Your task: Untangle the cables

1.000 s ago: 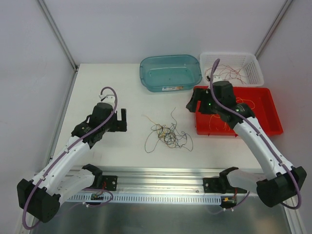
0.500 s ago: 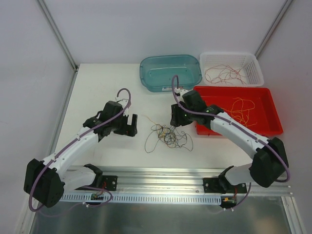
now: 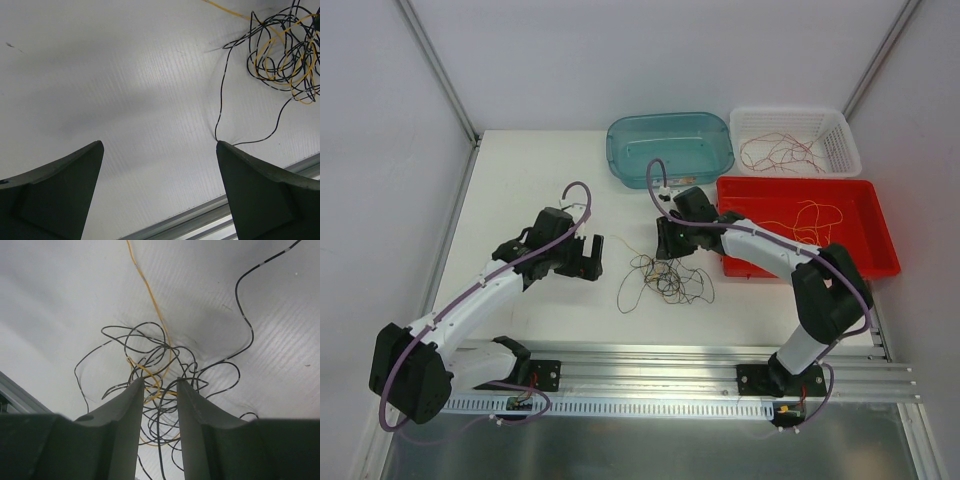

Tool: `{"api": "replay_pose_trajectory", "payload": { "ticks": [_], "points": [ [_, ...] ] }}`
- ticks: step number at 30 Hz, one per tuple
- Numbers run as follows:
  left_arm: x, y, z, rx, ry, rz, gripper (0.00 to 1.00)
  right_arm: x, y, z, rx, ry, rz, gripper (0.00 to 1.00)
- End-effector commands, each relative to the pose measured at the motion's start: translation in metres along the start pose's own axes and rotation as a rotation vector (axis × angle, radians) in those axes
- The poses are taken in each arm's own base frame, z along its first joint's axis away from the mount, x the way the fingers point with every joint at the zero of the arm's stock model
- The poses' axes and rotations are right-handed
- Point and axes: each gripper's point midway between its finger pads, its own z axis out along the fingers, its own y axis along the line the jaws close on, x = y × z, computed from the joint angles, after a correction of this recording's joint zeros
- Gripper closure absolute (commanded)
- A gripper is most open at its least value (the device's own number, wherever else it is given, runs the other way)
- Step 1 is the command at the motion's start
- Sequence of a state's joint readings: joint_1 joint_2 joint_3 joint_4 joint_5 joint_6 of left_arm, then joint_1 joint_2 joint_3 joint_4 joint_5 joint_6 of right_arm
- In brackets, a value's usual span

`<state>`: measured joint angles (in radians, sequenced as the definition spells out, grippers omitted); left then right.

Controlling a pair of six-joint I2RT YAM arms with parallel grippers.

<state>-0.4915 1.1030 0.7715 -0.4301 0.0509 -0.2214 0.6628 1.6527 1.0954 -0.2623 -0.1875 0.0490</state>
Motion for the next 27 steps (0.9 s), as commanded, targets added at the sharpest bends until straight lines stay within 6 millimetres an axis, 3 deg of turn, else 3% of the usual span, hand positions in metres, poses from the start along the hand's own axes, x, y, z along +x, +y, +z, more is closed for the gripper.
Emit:
{"api": "replay_pose_trajectory", "payload": {
  "ticks": [1,8,17,19,27],
  "points": [
    [-0.017,-0.011,-0.009,0.045,-0.060,0.013,0.03,-0.009,0.017,0.001,-0.081,-0.047,-0.011,0.65],
    [-0.016,-0.014,-0.009,0.060,-0.058,0.009,0.03,0.001,0.017,0.009,-0.089,-0.016,-0.006,0.69],
    [-0.018,-0.020,-0.015,0.086,-0.075,0.004,0.03,0.008,0.016,0.002,-0.069,-0.023,-0.016,0.90],
    [-0.018,-0.024,-0.016,0.096,-0.081,0.010,0.03,0.006,0.021,-0.009,-0.077,-0.042,-0.027,0.99],
    [-0.019,-0.074,-0.023,0.212,-0.127,-0.089,0.04,-0.014,0.056,-0.069,-0.114,-0.177,-0.105,0.99]
  ]
}}
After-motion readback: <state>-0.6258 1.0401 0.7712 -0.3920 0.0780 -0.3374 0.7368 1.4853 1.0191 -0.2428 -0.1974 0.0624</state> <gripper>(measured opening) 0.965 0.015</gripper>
